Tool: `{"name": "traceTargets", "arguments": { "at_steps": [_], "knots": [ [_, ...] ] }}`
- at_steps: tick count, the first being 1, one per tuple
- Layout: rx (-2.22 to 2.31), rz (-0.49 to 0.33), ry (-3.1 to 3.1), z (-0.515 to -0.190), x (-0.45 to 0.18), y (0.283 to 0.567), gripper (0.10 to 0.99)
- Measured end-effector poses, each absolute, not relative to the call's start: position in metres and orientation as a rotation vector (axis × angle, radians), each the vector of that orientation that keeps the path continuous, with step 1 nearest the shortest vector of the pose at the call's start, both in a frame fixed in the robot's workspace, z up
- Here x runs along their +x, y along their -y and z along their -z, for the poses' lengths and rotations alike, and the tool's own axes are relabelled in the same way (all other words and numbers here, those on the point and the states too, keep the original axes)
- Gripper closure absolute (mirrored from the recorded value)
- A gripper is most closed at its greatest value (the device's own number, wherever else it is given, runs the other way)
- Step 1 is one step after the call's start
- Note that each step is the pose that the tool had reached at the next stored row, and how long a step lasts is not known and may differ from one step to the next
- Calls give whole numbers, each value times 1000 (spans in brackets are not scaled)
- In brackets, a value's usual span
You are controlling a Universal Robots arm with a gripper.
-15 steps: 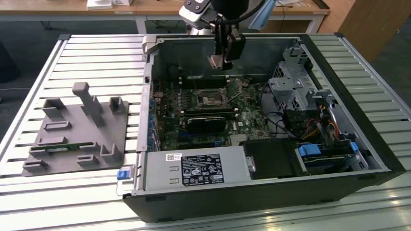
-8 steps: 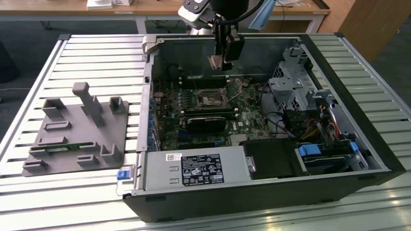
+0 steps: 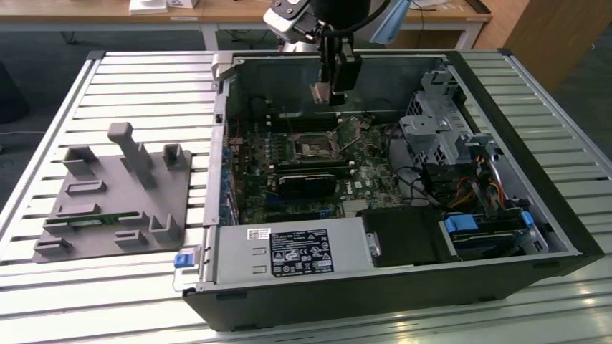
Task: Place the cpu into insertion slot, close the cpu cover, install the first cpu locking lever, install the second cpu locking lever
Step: 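Place the cpu into insertion slot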
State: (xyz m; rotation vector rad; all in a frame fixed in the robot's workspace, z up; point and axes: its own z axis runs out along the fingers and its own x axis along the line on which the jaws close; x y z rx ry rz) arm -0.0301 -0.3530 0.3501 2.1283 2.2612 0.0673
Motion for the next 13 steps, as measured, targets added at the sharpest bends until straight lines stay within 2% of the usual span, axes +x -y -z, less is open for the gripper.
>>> {"name": "traceTargets", "arguments": {
  "at_steps": [13],
  "knots": [
    [2169,-65,-2219,-341,-30,353,545]
  ]
}}
